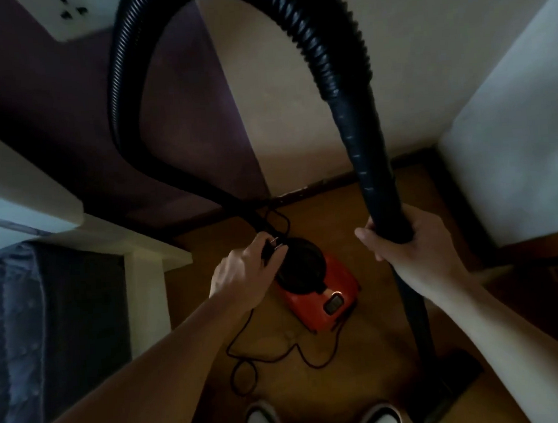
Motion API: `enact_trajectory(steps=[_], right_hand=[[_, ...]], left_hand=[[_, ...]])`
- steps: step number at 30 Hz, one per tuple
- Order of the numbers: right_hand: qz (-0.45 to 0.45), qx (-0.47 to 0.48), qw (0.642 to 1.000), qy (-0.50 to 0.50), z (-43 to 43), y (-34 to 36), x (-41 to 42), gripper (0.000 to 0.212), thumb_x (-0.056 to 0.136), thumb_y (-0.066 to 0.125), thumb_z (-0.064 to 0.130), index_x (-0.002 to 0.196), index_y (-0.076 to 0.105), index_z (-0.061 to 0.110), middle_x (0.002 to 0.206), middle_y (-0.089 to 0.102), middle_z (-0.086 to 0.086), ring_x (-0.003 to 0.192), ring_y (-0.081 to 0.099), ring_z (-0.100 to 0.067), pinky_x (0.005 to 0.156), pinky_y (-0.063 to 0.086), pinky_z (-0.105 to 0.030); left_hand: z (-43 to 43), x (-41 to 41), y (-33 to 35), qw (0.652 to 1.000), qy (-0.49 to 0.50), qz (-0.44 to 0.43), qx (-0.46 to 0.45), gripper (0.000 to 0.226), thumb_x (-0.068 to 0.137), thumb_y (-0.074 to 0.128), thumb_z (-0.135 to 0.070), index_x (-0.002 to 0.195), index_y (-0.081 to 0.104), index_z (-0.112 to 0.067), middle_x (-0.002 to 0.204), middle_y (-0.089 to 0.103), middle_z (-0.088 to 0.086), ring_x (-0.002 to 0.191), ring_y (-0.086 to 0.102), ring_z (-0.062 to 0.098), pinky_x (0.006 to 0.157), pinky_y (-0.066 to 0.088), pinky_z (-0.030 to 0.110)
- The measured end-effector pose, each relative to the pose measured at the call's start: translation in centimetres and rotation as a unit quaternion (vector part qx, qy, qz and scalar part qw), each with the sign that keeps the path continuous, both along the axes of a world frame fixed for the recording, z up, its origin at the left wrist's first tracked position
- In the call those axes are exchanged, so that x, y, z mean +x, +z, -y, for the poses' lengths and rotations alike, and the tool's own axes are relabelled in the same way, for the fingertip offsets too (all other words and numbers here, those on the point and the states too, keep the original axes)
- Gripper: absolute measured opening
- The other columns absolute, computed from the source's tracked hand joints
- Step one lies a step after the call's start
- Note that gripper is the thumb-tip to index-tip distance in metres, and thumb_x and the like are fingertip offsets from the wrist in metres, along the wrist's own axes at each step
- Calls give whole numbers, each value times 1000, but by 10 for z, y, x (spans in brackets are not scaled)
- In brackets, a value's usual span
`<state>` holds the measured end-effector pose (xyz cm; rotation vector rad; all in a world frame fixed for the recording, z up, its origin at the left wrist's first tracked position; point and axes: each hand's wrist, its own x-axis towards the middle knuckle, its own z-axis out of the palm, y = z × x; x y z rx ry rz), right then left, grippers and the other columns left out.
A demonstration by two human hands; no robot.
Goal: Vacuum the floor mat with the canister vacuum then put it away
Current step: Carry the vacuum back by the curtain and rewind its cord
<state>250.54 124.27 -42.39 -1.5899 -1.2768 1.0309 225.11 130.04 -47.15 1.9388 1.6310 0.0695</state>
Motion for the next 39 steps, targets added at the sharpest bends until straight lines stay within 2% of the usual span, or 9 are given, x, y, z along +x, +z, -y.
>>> enact_trajectory(steps=[4,8,11,17,21,24,26,30,39], right_hand=[[-14,19,1000,7,0,-22,5,27,82,76,40,78,63,16,68,64,-1,58,62,-18,61,54,-33],[-25,27,999,-3,-5,-36,5,29,82,72,36,80,62,8,65,62,1,57,60,-14,58,50,-15],[-52,39,998,2,-11,-49,6,25,83,72,33,81,62,10,63,60,8,55,58,-15,57,51,-22],[-24,81,995,-57,-20,-67,4,25,84,74,27,82,64,4,59,61,5,50,58,-19,52,50,-28],[-10,93,994,-58,-25,-81,2,23,88,78,20,83,65,1,58,59,4,48,59,-21,48,49,-36],[17,90,993,-73,-28,-87,-4,20,87,78,16,81,66,2,56,59,-1,49,61,-20,48,49,-36],[24,90,993,-75,-31,-90,-11,18,86,79,14,81,66,2,57,60,-4,48,61,-17,49,52,-35],[22,92,993,-63,-36,-97,-22,18,87,79,14,82,67,2,62,62,-5,48,61,-16,48,52,-35],[12,94,995,-43,-43,-102,-31,19,88,77,15,80,64,26,63,60,-3,51,59,-12,50,47,-20]], left_hand=[[0,6,-31,997,-23,-72,8,31,98,42,-54,111,55,-28,71,55,-12,67,59,16,61,43,28],[-8,5,-61,999,-34,-21,-23,17,99,49,-36,112,55,-27,85,62,-8,72,62,10,55,43,25],[-14,5,-85,996,-74,24,-52,19,99,50,-25,115,59,-23,106,62,-5,87,62,11,67,55,31],[-27,12,-118,976,-213,-43,-27,29,94,59,-39,119,54,-25,103,47,-10,94,58,14,75,53,33],[-33,11,-143,920,-367,-131,36,48,90,63,-44,131,46,-26,123,44,-2,111,49,15,78,56,35],[-37,12,-162,860,-477,-155,89,56,81,75,-40,128,51,-22,119,47,4,105,52,19,60,51,31],[-39,14,-170,850,-494,-155,98,57,78,78,-37,125,51,-21,116,48,5,101,54,19,55,44,29],[-43,19,-178,859,-479,-126,134,66,80,76,-38,135,47,-18,123,49,8,107,54,22,77,48,34],[-58,32,-195,830,-514,-82,201,29,71,81,-35,93,72,-20,98,52,2,96,46,21,83,37,41]])
